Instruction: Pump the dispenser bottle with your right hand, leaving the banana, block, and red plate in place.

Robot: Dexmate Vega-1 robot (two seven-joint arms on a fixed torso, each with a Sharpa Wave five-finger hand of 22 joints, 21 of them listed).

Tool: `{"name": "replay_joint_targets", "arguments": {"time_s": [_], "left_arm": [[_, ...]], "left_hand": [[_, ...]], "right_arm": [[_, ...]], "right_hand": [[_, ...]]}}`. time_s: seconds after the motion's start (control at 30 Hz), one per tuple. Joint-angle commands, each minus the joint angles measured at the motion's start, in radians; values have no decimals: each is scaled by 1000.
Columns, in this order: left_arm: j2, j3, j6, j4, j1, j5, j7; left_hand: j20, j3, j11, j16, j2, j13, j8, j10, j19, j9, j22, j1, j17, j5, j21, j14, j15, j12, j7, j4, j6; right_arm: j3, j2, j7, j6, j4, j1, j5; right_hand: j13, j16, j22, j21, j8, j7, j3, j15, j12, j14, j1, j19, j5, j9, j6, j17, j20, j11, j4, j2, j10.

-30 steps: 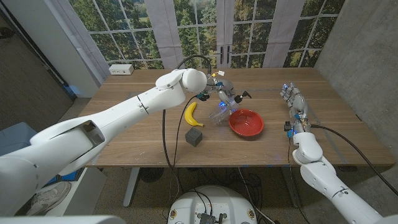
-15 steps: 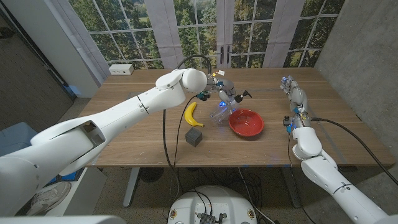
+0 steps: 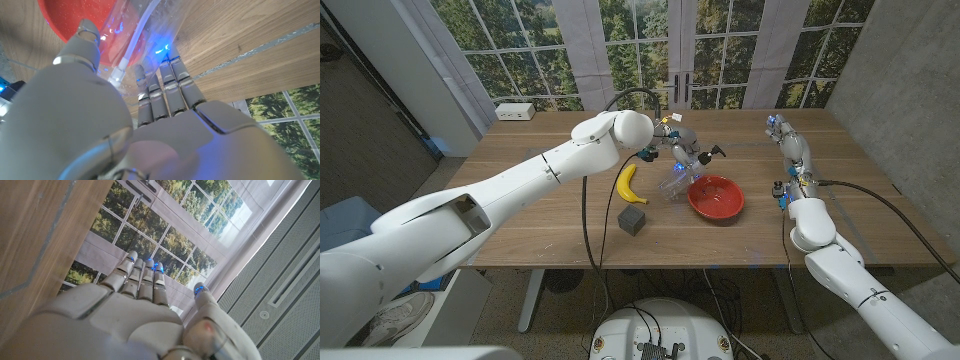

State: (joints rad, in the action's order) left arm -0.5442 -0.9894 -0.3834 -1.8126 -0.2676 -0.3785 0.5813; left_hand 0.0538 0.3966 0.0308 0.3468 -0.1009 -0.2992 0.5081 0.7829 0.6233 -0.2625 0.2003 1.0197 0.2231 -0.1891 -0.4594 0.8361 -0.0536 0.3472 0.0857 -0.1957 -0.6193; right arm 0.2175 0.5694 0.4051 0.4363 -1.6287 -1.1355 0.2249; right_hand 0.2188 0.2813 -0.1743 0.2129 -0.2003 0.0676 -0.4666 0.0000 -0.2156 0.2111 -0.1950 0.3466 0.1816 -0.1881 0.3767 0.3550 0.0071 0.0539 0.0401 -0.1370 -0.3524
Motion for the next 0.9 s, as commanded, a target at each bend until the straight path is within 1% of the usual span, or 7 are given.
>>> {"name": "replay_joint_targets", "arguments": {"time_s": [0.03,0.13,0.17,0.23,0.73,0.8,0.9], "left_arm": [[8,-4,5,12,5,4,-3],[11,-7,7,18,9,3,-2],[12,-7,8,20,11,5,1],[13,-7,10,20,11,4,-3],[25,-12,20,41,21,7,-3],[26,-12,22,42,21,8,-6],[29,-12,19,43,21,8,-9]], "left_hand": [[62,31,-192,4,263,-130,6,214,-3,-4,0,257,58,-5,-8,235,296,-1,-100,24,-158],[62,31,-192,4,263,-131,6,214,-3,-4,0,257,58,-5,-10,235,296,-2,-101,24,-159],[62,31,-194,3,263,-131,6,214,-3,-4,0,257,58,-5,-10,235,296,-2,-100,24,-159],[62,31,-193,3,263,-131,6,213,-3,-4,0,257,58,-5,-10,235,296,-3,-101,24,-159],[62,30,-194,1,263,-133,5,216,-6,-5,-1,257,59,-5,-17,237,296,-7,-101,23,-161],[62,30,-195,1,263,-133,4,215,-6,-5,-1,257,59,-5,-18,237,296,-8,-101,23,-160],[62,30,-194,0,262,-134,4,216,-6,-5,-1,257,59,-5,-19,236,296,-8,-102,23,-160]], "right_arm": [[20,13,15,-51,-30,17,-67],[27,20,0,-52,-30,24,-64],[27,18,15,-66,-41,21,-77],[31,22,5,-55,-38,25,-78],[56,39,39,-114,-108,18,-176],[61,43,7,-97,-99,26,-150],[70,43,-2,-106,-102,33,-150]], "right_hand": [[2,0,-3,-4,-3,0,-3,1,-1,10,-2,0,4,-5,9,3,-2,4,1,-30,-10],[2,0,-3,-4,-3,1,-3,1,-1,10,-2,2,4,-5,10,3,-1,4,2,-29,-9],[2,0,-3,-4,-3,1,-3,1,-1,10,-2,2,4,-5,10,3,-1,5,2,-29,-10],[2,0,-3,-4,-3,0,-3,1,-1,10,-3,1,4,-5,10,3,-1,5,3,-28,-10],[1,-1,-3,-4,-2,1,-4,0,-2,12,-5,3,5,-5,10,2,-1,4,6,-28,-13],[1,-1,-3,-4,-2,1,-4,-1,-2,11,-5,3,5,-5,10,2,-2,4,6,-28,-13],[1,-1,-3,-5,-2,-1,-4,1,-2,12,-5,3,5,-5,10,2,-1,2,6,-28,-13]]}}
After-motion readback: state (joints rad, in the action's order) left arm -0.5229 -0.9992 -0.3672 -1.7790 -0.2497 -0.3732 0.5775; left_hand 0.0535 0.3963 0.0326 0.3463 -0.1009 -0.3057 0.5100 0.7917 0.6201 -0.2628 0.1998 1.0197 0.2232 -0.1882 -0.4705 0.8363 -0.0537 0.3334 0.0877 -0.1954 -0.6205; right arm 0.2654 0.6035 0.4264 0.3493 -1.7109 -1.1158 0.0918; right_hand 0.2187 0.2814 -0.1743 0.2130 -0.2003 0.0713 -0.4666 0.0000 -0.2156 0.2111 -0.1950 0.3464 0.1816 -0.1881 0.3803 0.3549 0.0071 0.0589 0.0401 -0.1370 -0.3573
